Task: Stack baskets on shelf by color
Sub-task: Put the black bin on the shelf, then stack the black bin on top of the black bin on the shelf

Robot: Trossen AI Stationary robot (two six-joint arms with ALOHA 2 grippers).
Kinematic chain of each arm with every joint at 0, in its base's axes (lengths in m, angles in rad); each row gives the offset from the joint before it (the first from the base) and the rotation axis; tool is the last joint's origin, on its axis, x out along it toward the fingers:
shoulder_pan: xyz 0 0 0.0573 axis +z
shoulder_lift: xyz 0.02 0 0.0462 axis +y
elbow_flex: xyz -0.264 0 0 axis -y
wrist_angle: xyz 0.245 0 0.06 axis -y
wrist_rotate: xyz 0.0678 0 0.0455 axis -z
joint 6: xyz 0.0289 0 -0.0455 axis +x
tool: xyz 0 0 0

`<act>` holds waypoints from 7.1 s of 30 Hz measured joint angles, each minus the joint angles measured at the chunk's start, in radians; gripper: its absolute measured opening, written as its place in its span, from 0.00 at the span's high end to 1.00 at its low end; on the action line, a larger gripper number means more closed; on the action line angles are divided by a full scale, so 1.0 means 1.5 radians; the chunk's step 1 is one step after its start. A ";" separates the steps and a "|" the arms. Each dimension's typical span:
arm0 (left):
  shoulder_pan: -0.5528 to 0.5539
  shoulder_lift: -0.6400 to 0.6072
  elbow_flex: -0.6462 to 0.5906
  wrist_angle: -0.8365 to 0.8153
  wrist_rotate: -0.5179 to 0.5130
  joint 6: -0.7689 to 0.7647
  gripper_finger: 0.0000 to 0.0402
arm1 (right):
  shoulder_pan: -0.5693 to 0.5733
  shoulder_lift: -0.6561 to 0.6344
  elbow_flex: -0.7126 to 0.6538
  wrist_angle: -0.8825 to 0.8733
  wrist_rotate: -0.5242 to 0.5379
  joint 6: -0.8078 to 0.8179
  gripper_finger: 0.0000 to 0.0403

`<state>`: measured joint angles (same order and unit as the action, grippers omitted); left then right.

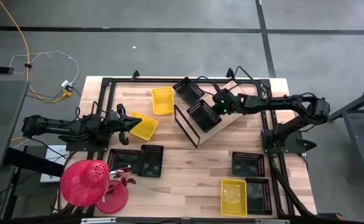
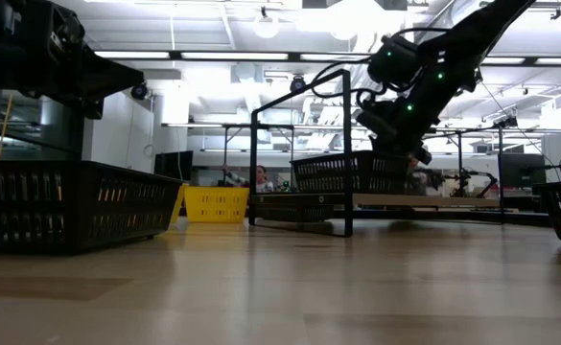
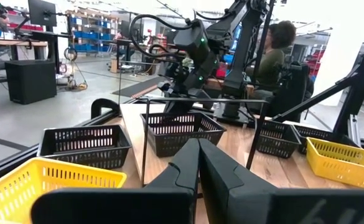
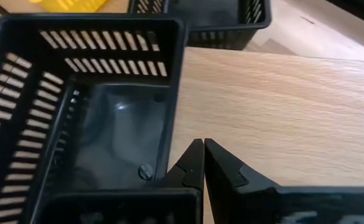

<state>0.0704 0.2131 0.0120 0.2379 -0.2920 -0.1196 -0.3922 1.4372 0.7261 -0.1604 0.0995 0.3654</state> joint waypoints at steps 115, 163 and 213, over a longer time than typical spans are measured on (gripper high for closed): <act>0.000 0.000 0.000 0.029 -0.005 0.017 1.00 | 0.786 -0.046 -0.054 -0.602 -0.159 1.103 0.51; 0.000 0.000 0.000 0.034 -0.023 0.018 1.00 | 0.525 -0.212 0.107 -0.767 0.720 1.003 1.00; 0.000 0.000 0.000 0.049 -0.023 -0.013 1.00 | 0.371 0.012 0.107 -0.288 0.623 0.890 1.00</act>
<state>0.0708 0.2131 0.0120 0.3116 -0.3264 -0.1385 0.1650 1.4559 0.8860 -0.5928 1.0346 1.7004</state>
